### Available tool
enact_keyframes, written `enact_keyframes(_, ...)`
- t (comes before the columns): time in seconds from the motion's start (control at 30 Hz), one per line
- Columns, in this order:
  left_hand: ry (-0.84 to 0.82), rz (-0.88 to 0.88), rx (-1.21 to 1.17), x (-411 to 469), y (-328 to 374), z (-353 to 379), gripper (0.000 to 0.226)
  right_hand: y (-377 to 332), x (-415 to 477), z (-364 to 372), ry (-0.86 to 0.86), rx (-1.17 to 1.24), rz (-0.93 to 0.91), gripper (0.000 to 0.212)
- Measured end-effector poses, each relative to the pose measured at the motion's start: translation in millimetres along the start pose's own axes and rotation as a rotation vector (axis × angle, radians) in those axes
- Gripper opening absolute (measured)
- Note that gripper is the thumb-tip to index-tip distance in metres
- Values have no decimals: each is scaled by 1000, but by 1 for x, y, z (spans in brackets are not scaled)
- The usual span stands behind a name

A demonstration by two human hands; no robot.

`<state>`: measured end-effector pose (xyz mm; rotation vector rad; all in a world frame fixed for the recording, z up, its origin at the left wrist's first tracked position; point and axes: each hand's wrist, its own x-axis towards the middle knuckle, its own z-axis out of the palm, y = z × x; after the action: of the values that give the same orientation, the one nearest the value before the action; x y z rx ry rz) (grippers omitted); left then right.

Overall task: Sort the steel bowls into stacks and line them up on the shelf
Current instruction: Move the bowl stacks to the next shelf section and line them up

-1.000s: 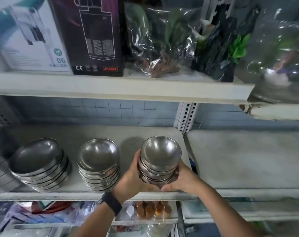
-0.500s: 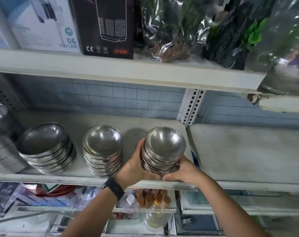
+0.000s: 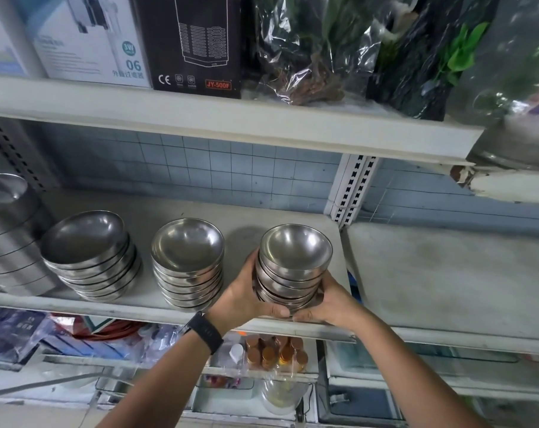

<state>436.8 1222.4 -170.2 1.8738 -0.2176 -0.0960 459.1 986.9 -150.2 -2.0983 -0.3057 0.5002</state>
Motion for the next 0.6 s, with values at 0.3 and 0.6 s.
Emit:
enact_keyframes(0.3, 1, -18, -22, 2, 1, 1, 129, 6, 2, 1, 18, 58, -62, 117)
enact_keyframes(0.6, -2, -72, -33, 0, -2, 3, 125, 14, 5, 3, -31, 109, -36, 118)
